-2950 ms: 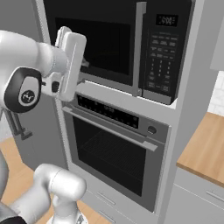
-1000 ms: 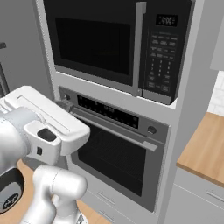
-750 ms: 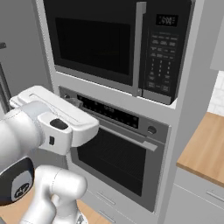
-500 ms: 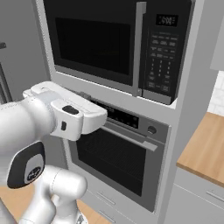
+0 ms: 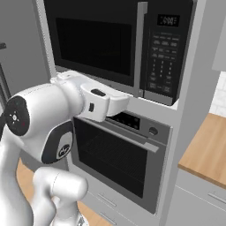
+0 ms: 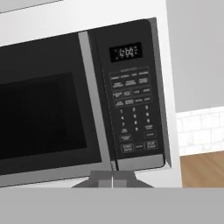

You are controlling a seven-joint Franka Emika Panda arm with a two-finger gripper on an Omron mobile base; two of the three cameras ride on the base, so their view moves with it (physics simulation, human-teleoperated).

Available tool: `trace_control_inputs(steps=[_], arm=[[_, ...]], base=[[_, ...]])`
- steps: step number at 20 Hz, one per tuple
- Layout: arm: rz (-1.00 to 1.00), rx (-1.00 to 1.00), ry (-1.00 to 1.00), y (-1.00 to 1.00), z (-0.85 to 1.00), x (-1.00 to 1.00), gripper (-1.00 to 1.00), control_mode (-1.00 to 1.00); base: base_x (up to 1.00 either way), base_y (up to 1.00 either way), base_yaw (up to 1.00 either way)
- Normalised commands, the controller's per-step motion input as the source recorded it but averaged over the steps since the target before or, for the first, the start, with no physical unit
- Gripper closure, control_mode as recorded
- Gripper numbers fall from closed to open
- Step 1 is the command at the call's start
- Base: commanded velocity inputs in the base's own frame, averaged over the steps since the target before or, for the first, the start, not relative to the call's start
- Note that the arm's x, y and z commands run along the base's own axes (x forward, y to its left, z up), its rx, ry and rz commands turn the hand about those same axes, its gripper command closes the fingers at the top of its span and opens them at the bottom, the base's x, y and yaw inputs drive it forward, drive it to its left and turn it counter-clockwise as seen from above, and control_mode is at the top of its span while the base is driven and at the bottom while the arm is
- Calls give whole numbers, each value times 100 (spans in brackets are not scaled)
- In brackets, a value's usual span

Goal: Pick the corn from the sink and place it in the bowl. Then pick the bowl and place it in the microwave. Then close the microwave door and press the start button.

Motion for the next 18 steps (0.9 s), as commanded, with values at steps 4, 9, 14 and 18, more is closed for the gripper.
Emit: trace_control_inputs(steps=[4, 9, 14, 18], arm=[[0, 0, 0, -39, 6, 33, 100, -100], [0, 0, 0, -24, -1, 33, 100, -100], [0, 0, 4, -19, -14, 34, 100, -100], [0, 1, 0, -17, -34, 23, 100, -100]], base=[[0, 0, 0], [0, 0, 0], [0, 0, 0], [0, 0, 0]])
